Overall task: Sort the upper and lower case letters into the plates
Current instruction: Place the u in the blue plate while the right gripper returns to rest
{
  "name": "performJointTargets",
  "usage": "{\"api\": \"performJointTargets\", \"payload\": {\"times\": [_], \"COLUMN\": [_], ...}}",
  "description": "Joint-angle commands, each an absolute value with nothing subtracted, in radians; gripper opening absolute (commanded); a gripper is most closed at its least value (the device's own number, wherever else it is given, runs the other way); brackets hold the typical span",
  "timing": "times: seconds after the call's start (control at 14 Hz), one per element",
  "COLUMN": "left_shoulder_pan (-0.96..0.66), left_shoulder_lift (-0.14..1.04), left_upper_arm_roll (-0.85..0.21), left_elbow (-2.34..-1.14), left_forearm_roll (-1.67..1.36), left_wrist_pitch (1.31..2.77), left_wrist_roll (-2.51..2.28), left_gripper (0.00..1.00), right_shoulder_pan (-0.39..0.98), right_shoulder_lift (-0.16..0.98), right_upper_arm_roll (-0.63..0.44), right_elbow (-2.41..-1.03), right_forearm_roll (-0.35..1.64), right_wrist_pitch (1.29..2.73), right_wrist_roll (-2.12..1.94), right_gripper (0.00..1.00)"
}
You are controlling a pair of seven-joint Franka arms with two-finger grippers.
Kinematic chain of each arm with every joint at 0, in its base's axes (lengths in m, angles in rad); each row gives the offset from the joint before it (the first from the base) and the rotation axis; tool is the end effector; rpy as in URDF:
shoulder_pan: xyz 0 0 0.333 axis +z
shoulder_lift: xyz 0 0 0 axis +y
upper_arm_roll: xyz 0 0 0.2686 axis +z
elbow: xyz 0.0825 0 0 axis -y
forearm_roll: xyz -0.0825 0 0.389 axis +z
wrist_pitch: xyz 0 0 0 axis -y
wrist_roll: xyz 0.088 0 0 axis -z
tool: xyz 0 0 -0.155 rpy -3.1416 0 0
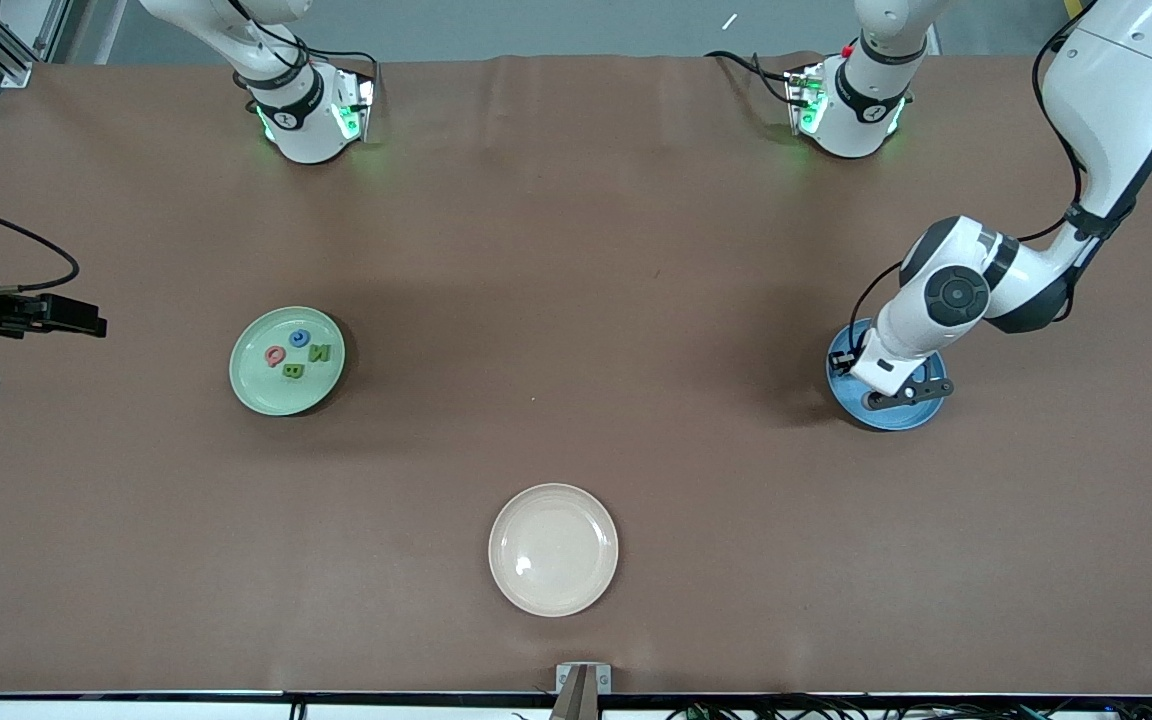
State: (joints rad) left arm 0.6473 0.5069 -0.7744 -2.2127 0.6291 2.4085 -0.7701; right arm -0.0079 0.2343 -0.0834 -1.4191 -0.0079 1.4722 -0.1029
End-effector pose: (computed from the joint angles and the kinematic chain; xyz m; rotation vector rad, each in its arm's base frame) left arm 0.5100 -0.0889 0.1057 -3.0573 -0.2842 0.0955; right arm 0.5934 -0.0518 0.4574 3.1188 0.0188 -0.2849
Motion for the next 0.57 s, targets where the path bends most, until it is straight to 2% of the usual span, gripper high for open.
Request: {"api": "performJointTargets", "payload": {"times": [0.0,0.21,0.5], "left_shoulder_pan": [0.666,0.666,0.67], "left_shoulder_lift": [0.472,0.468,0.452], "left_upper_arm_roll": [-0.808,-0.81,-0.828], "left_elbow": [-2.194,-2.171,-2.12], "left_forearm_roll": [0.63,0.629,0.629], "left_wrist_pitch": [2.399,2.399,2.29], "left_wrist_roll": [-0.776,-0.776,-0.767], "left_gripper": [0.99,0.99,0.99], "right_shoulder_pan": [-0.003,-0.006,-0.014], "right_shoulder_lift": [0.143,0.068,-0.041], "right_upper_arm_roll": [-0.074,-0.074,-0.074], "right_elbow": [-1.497,-1.555,-1.635], "right_forearm_roll": [-0.009,-0.009,-0.011], "right_wrist_pitch": [1.477,1.477,1.473], "right_wrist_roll": [-0.11,-0.11,-0.11], "right_gripper": [1.0,1.0,1.0]}}
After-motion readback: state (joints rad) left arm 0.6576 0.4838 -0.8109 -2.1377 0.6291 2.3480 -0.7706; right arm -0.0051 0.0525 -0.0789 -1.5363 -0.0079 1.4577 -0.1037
